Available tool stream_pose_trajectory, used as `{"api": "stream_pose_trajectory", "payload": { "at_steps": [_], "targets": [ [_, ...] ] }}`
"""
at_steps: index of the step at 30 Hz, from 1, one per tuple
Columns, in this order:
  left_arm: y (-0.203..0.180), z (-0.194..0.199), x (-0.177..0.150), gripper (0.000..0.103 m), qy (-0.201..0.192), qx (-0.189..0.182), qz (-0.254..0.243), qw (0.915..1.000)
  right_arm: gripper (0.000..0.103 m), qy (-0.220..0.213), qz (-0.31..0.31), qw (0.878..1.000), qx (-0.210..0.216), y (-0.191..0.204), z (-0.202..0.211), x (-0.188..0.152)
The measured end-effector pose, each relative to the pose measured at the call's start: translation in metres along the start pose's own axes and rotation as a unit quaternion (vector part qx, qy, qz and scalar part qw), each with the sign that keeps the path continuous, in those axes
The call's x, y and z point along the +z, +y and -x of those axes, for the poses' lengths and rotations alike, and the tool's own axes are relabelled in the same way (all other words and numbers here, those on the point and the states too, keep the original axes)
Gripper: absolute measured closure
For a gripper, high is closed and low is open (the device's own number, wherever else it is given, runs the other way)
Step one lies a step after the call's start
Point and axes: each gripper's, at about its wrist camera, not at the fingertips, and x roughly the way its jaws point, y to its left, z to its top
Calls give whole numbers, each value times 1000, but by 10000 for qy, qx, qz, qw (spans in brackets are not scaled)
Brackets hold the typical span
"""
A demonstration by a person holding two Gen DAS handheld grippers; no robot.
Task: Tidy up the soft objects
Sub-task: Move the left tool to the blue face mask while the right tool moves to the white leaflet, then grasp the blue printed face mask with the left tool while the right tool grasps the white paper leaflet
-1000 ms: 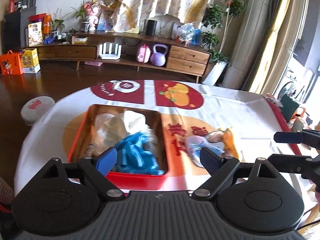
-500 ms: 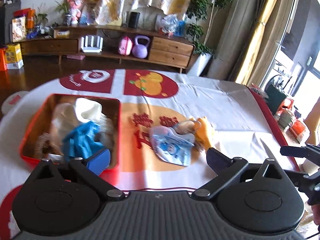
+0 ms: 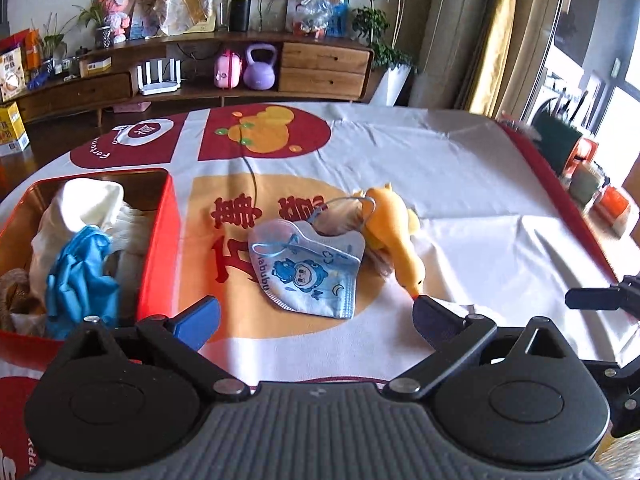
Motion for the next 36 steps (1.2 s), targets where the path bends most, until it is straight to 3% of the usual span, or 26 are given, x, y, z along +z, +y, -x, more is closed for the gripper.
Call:
{"api": "stream_pose_trajectory", "payload": {
  "at_steps": [15,26,36],
  "targets": [
    [-7,-71,2,0,501,267,-86,9984,16,450,453,9977,245,-12,-52,5],
    [-10,-95,3,0,535,481,-299,9970,22,628,827,9938,409,-8,-73,8],
    [-12,-103,7,0,404,547,-409,9968,39,688,906,9927,411,-3,-79,7]
  ]
}}
